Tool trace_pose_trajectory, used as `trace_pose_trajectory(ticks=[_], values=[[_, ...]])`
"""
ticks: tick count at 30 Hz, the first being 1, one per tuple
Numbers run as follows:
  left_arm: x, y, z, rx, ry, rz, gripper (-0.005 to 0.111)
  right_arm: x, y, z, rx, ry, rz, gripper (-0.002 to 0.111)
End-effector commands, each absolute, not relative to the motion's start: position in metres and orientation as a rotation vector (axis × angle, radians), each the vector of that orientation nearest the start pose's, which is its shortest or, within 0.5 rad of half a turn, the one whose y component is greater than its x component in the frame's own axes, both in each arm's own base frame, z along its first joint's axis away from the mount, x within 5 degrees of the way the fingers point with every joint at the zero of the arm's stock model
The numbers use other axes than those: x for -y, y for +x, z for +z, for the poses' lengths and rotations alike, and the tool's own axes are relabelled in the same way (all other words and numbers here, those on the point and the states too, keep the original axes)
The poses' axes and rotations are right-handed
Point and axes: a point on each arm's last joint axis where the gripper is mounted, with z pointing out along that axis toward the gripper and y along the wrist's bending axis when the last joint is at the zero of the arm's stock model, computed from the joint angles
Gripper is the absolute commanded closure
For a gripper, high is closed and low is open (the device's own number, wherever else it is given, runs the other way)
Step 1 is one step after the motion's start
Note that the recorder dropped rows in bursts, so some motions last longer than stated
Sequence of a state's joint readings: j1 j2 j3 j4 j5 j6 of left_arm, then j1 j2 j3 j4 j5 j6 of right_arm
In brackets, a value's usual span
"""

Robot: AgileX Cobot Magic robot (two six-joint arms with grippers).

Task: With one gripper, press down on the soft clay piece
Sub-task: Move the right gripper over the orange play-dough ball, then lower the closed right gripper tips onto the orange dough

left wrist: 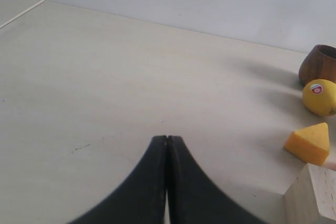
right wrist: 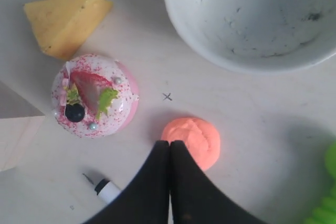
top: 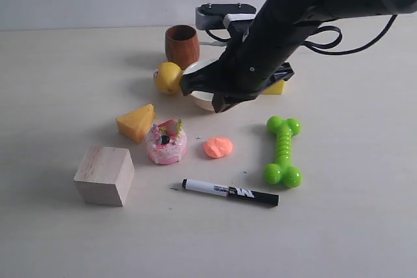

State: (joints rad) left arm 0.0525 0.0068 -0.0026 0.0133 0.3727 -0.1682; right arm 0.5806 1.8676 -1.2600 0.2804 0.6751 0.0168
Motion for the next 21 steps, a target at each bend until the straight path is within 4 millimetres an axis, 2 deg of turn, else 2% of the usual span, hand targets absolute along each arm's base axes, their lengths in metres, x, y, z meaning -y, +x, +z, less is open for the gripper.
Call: trace_pose_trajectory(ticks=[1,15,21], values=[[-0.003,0.053,0.180,-1.846,-0.193,-0.075,0.107,-0.225,0.315,0.184,-2.828,-0.553,0.401,0.108],[-0.003,0.053,0.180,-1.846,-0.193,-0.075,0.107,-0.227,0.321,0.155,-2.892,-0.514,0.355,0.108],[-0.003,0.053,0.180,-1.846,-0.193,-0.075,0.107,-0.229,0.323,0.158,-2.881,-0.491,0.380,0.108]])
